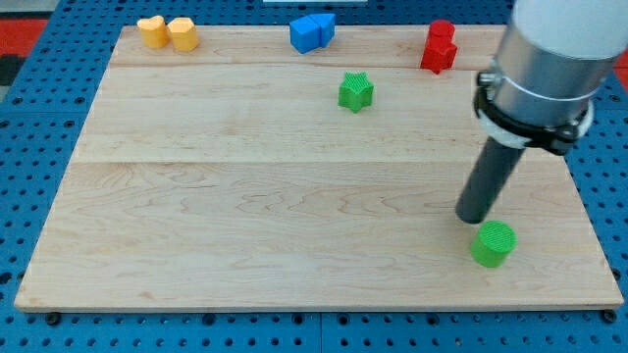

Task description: Push the green circle slightly right

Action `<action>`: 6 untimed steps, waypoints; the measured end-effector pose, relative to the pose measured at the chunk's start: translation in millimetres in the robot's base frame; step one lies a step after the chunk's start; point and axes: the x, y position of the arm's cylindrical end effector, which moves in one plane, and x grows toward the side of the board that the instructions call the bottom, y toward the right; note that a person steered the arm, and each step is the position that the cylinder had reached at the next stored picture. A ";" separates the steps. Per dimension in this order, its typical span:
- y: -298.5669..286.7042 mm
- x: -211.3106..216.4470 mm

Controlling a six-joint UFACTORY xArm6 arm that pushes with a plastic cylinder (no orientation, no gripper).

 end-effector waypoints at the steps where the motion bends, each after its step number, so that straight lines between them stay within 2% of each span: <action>1: -25.5 11.6; 3: -24.6 63.6; 6: 15.8 63.3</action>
